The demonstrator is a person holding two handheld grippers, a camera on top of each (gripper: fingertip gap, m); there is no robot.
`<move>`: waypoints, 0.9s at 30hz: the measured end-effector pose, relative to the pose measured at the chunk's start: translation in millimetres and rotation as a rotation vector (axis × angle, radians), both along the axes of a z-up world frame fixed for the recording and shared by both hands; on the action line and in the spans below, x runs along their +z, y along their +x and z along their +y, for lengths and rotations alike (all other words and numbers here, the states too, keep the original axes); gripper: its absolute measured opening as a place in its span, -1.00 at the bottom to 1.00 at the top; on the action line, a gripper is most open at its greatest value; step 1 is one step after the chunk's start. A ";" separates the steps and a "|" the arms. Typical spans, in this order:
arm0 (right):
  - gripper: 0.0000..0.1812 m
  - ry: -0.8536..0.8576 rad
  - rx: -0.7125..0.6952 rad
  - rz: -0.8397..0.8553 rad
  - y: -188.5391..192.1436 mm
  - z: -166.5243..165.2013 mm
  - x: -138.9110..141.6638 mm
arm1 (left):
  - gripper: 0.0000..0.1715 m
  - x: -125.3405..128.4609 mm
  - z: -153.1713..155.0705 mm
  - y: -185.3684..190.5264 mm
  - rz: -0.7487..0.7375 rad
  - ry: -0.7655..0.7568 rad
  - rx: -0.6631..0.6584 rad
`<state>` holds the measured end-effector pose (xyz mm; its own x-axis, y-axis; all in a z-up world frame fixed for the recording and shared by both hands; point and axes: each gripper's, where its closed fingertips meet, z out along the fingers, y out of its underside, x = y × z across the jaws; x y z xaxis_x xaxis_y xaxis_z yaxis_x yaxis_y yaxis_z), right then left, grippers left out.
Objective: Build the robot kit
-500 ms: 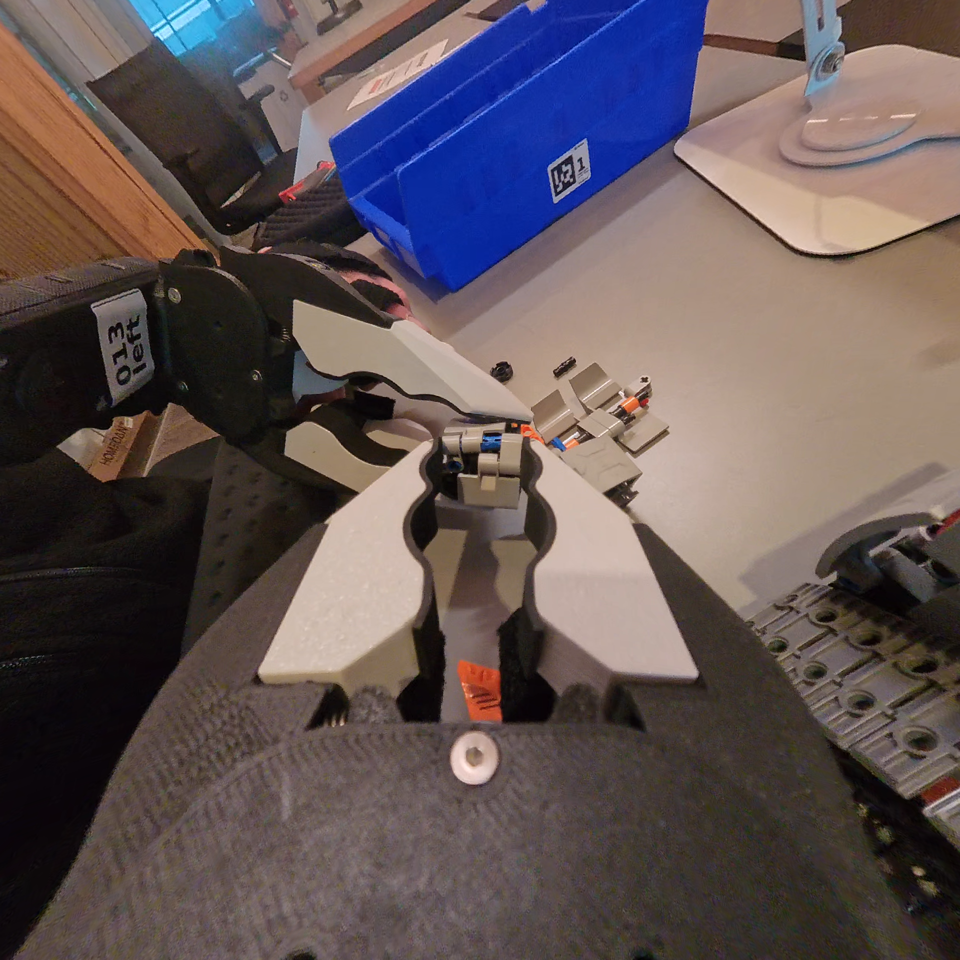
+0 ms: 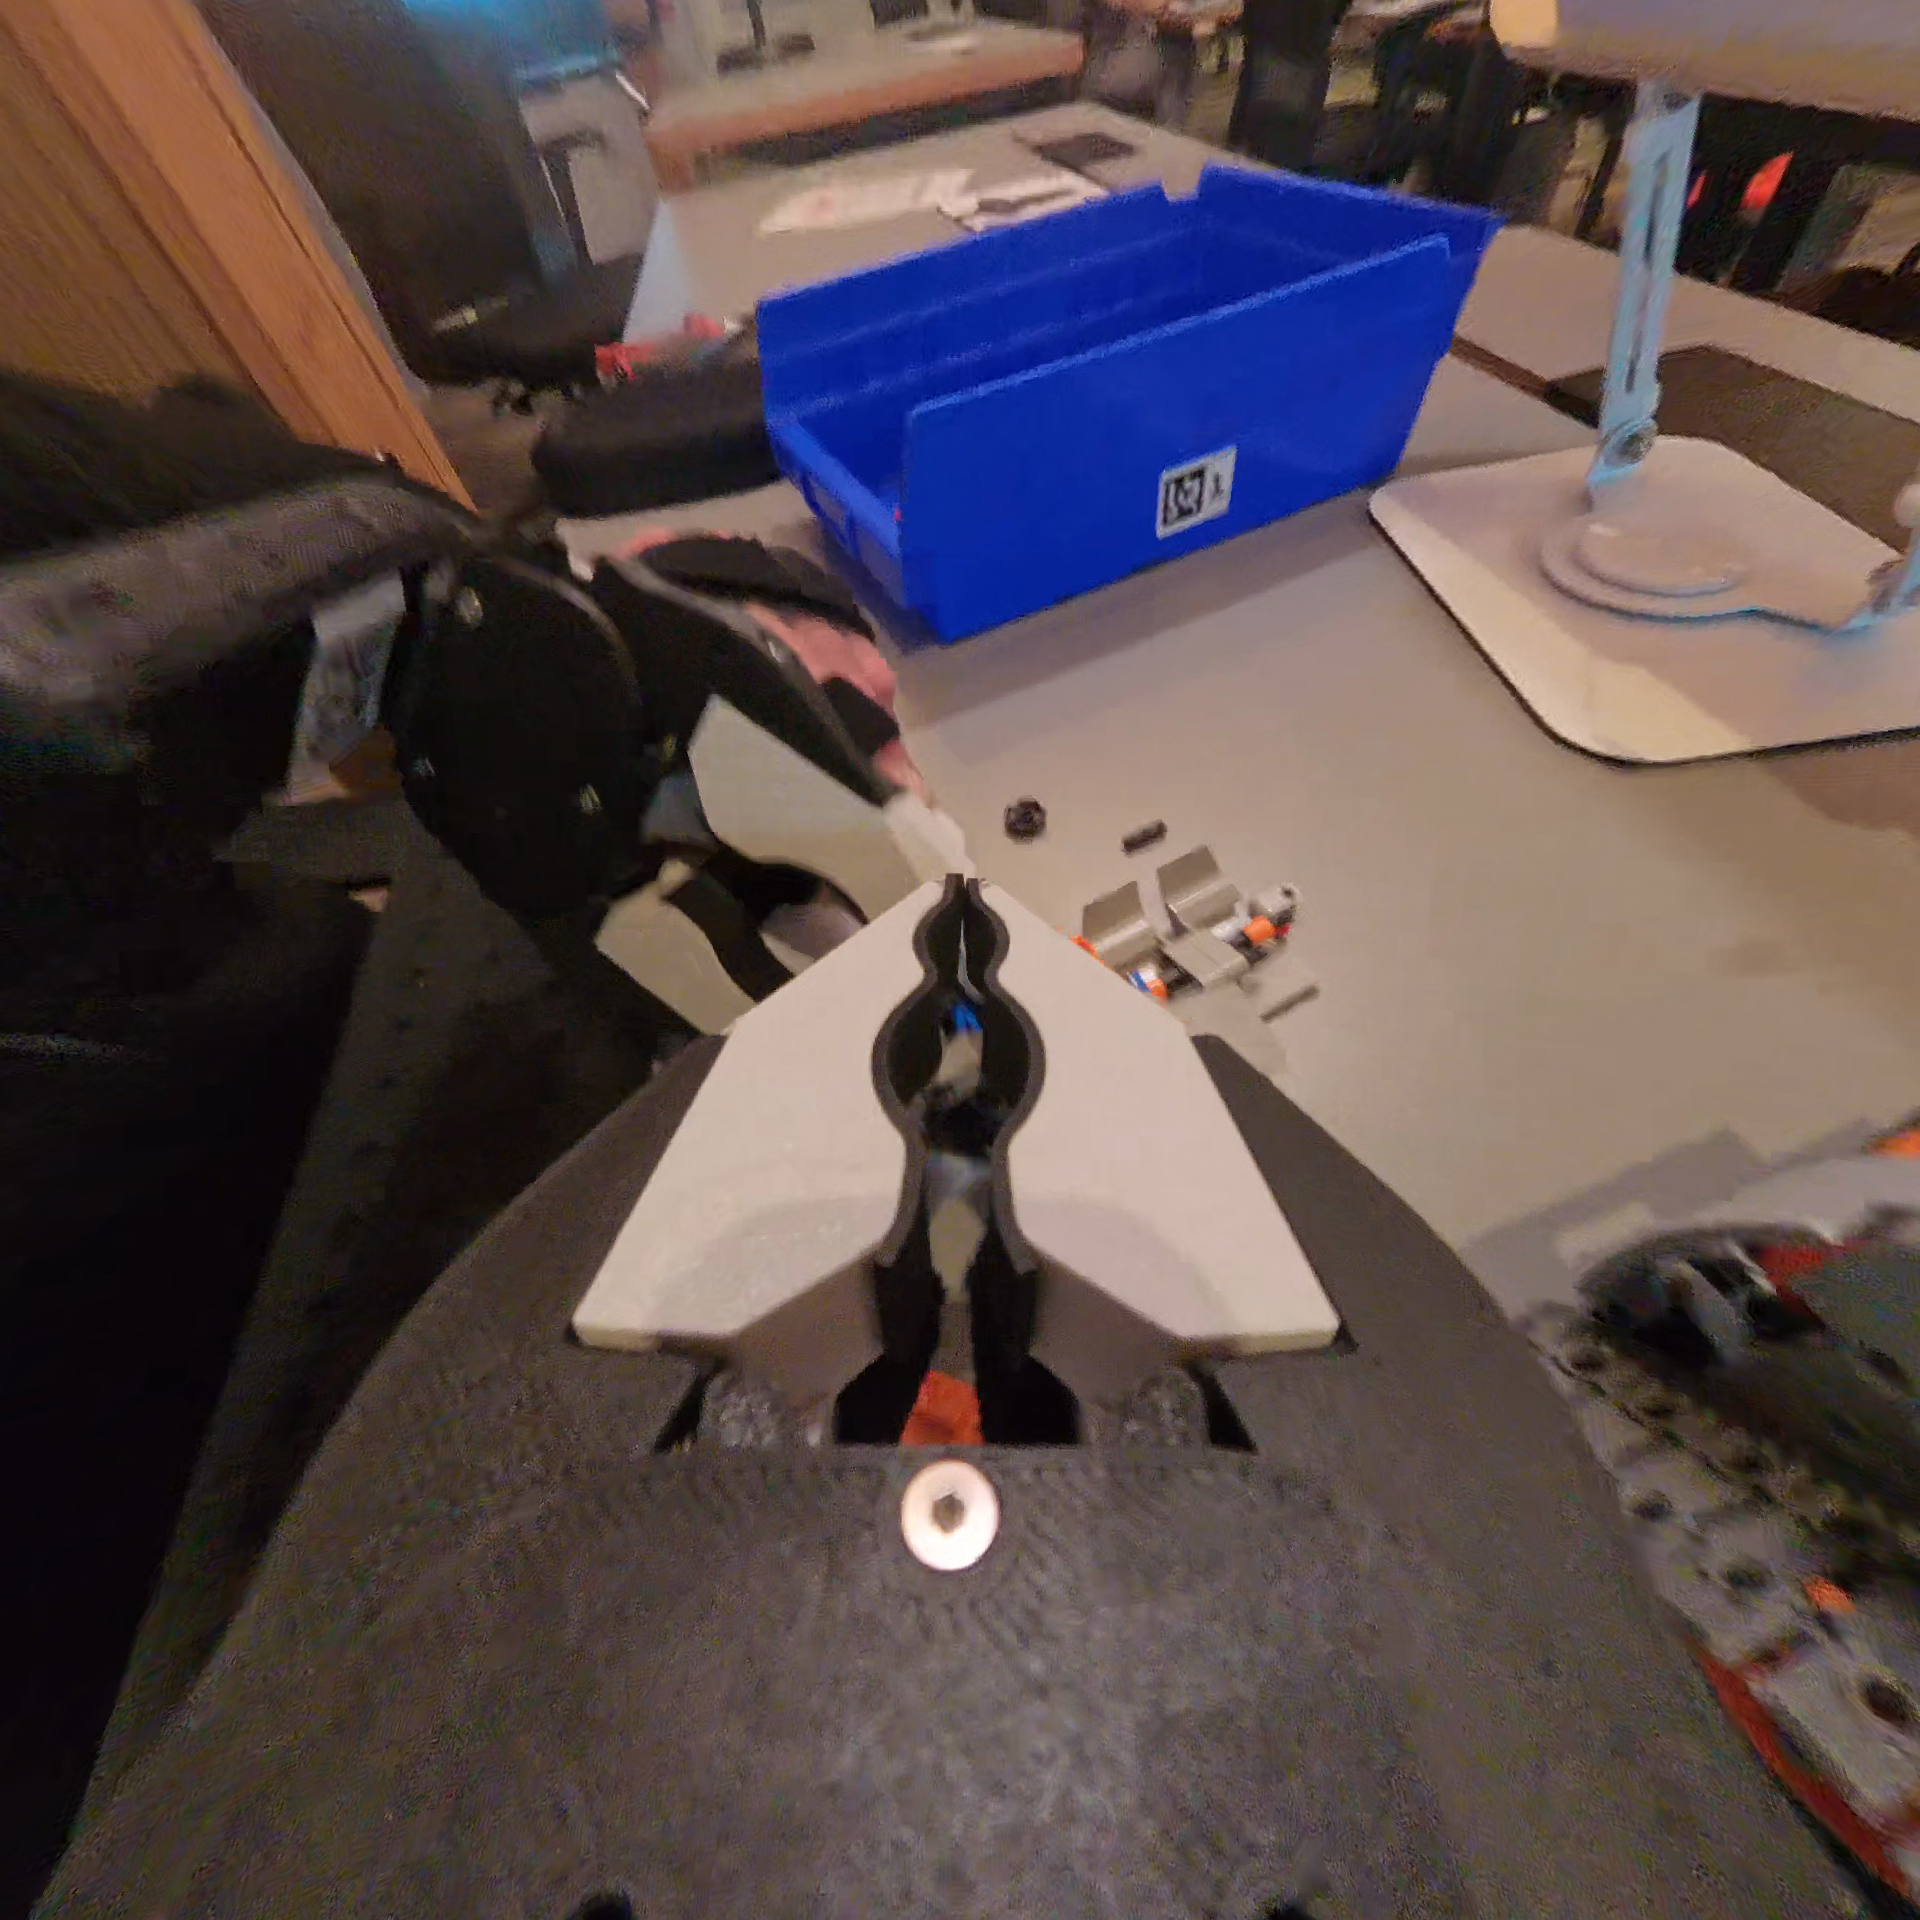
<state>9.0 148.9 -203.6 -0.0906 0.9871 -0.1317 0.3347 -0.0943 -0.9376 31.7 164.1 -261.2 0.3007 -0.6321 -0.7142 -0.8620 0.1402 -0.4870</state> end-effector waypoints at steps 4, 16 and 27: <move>-0.83 0.086 -0.031 0.001 18.6 20.1 14.7 | -0.61 9.9 -2.3 0.2 -0.110 -0.044 -0.027; -0.77 0.345 0.132 -0.097 18.0 -5.6 -11.5 | -0.60 21.9 -1.2 -3.7 -0.195 -0.074 -0.035; -0.84 -0.117 0.107 -0.030 9.2 -4.2 -8.8 | -0.60 26.1 7.9 -16.9 0.060 0.164 0.072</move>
<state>18.2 144.7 -212.4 -0.1885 0.9499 -0.2493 0.3761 -0.1647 -0.9118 14.8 172.0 -235.1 0.2952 -0.4840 -0.8237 -0.8994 0.1500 -0.4105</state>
